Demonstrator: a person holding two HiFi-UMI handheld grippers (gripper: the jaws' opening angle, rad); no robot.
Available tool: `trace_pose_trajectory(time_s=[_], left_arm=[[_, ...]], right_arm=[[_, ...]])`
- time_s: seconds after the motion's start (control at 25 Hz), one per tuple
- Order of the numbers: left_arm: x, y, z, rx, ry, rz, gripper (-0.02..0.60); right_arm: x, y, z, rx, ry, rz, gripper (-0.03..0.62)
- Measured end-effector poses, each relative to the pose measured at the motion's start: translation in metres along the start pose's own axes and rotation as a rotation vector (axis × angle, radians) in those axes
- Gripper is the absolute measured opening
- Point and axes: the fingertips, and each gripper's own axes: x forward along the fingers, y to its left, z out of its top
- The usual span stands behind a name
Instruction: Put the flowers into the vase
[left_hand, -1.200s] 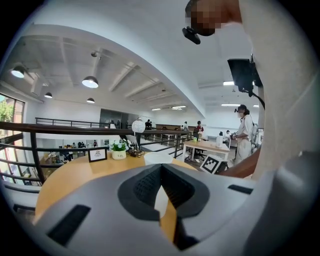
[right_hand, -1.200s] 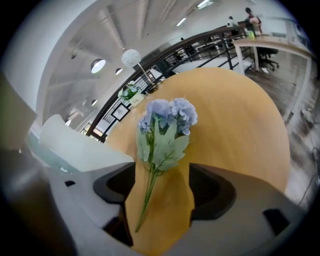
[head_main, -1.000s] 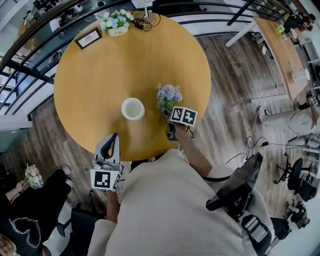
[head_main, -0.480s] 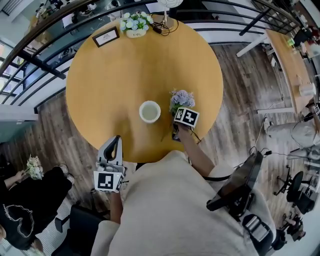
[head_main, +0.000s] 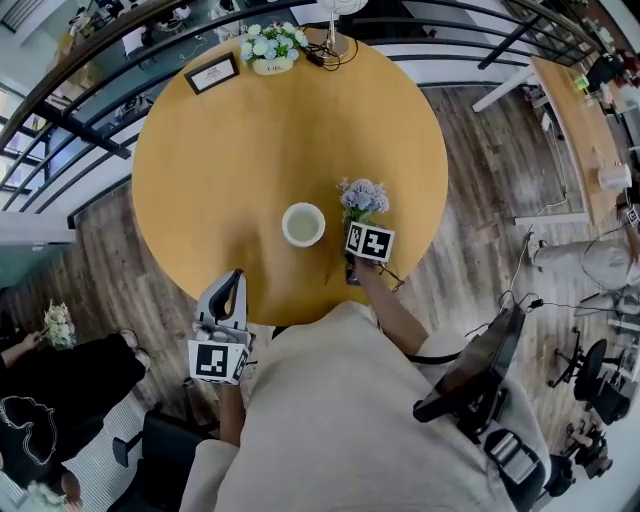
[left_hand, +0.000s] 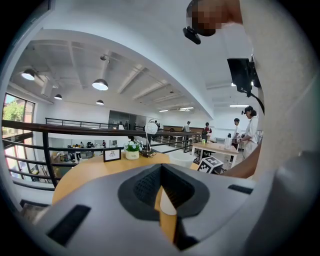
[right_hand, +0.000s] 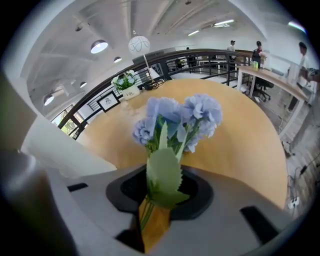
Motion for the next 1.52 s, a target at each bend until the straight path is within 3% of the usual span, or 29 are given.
trace_pose_trajectory(time_s=[0.16, 0.28, 0.44, 0.64, 0.72, 0.84, 1.04, 1.16, 1.52], left_arm=[[0.006, -0.001, -0.001, 0.001, -0.001, -0.027, 0.008], [0.011, -0.006, -0.004, 0.006, -0.001, -0.055, 0.008], [0.018, -0.013, 0.001, 0.014, -0.002, -0.100, 0.008], [0.029, -0.022, 0.005, 0.025, -0.018, -0.142, 0.008], [0.030, -0.024, 0.006, 0.027, -0.023, -0.150, 0.006], [0.029, -0.025, 0.005, 0.026, -0.027, -0.150, 0.008], [0.020, -0.022, 0.002, 0.024, -0.026, -0.122, 0.008], [0.015, -0.017, 0.000, 0.020, -0.023, -0.104, 0.008], [0.006, -0.018, -0.002, 0.017, -0.021, -0.095, 0.006]], right_arm=[[-0.007, 0.008, 0.008, -0.039, -0.067, 0.041, 0.109], [-0.023, 0.016, 0.025, -0.077, -0.173, 0.094, 0.109], [-0.089, 0.054, 0.095, -0.210, -0.454, 0.211, 0.110], [-0.232, 0.125, 0.199, -0.480, -0.901, 0.319, 0.110], [-0.286, 0.157, 0.222, -0.554, -1.039, 0.378, 0.110], [-0.340, 0.196, 0.230, -0.616, -1.163, 0.488, 0.110], [-0.357, 0.239, 0.213, -0.698, -1.192, 0.606, 0.110], [-0.346, 0.252, 0.203, -0.666, -1.167, 0.644, 0.110], [-0.310, 0.254, 0.164, -0.661, -1.068, 0.666, 0.110]])
